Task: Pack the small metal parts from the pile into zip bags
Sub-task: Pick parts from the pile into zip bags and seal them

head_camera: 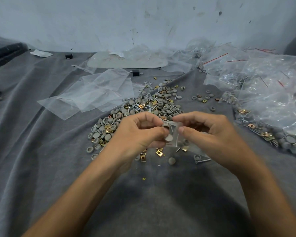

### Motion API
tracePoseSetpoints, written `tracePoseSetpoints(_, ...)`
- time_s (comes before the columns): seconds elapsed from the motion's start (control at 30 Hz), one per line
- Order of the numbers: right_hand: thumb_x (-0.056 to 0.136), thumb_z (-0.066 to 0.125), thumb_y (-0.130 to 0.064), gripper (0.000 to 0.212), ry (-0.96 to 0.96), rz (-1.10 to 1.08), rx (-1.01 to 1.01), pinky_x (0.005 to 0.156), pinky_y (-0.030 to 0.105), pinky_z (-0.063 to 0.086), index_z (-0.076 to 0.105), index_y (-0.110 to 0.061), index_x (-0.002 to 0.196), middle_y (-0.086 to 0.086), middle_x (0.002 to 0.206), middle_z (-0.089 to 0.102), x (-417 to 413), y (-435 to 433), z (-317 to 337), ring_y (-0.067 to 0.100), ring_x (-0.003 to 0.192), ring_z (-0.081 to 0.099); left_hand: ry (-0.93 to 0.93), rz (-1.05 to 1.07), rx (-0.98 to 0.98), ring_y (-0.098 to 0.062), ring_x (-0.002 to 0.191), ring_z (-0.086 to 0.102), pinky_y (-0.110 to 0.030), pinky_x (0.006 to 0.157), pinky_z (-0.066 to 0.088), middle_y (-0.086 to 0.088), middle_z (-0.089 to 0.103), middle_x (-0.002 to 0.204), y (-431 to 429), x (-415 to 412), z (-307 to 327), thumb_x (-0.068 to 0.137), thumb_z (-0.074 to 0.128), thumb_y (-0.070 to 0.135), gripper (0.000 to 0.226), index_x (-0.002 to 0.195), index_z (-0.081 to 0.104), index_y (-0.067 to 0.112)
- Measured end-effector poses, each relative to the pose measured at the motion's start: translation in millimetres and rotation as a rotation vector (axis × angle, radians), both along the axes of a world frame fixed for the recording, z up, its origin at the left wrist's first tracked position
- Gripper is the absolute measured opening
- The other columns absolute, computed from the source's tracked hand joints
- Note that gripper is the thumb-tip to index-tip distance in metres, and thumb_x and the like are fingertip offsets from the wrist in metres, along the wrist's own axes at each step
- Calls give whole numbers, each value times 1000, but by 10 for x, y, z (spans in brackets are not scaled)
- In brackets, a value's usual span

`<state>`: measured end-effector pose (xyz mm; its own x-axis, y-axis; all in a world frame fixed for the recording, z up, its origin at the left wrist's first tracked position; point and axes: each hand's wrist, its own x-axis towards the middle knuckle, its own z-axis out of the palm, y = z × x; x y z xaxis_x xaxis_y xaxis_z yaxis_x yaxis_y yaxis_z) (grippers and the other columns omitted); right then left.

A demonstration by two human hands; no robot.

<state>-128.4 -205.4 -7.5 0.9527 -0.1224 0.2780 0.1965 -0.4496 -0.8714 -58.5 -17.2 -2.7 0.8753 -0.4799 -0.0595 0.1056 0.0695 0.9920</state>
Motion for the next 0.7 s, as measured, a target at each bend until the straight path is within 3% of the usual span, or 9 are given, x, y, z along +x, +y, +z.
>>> tracePoseSetpoints(0.07,91,73,-10,26,-3,3,-3,81,46,58,78,-31,106,-1,89,75,1,-4,6,23,86,71,-85,46,21,-17,63,72,-22,56,56,-8,73,79,21,9,5,80,77,-6,18,77,69,10)
tracePoseSetpoints(0.3,90,73,-10,25,2,-4,5,78,36,58,78,-29,106,-2,88,75,-8,14,19,17,82,72,-423,140,246,-12,60,71,-21,54,50,7,71,76,1,-36,-86,81,84,15,16,83,70,21)
tracePoseSetpoints(0.43,91,72,-5,25,6,5,65,65,19,53,78,-24,105,-4,82,75,-19,4,37,6,71,71,-589,171,410,-4,56,63,-20,52,45,17,70,74,31,-5,-111,80,83,36,13,83,70,33)
tracePoseSetpoints(0.5,91,72,-6,23,-6,-20,86,64,24,53,78,-22,106,-2,85,76,-21,-10,31,13,73,72,-628,121,437,0,55,58,-22,54,42,20,70,76,72,30,-99,82,79,44,11,88,72,38)
tracePoseSetpoints(0.57,91,72,-8,23,-34,-63,94,72,34,56,78,-24,106,1,90,77,-16,-32,29,23,81,72,-619,138,412,1,58,56,-24,56,42,19,69,76,141,112,-78,87,75,43,7,93,72,40)
tracePoseSetpoints(0.63,92,71,-8,24,-71,-92,117,74,25,55,77,-28,106,-3,91,77,-10,-61,28,15,79,71,-634,186,477,0,62,59,-22,59,43,18,68,77,223,209,-67,90,72,39,3,93,72,40)
tracePoseSetpoints(0.7,93,71,-8,26,-107,-129,138,72,17,53,76,-31,105,-6,91,76,-1,-85,32,4,77,67,-710,167,681,4,70,60,-18,61,42,20,66,77,282,260,-90,93,69,36,4,92,70,40)
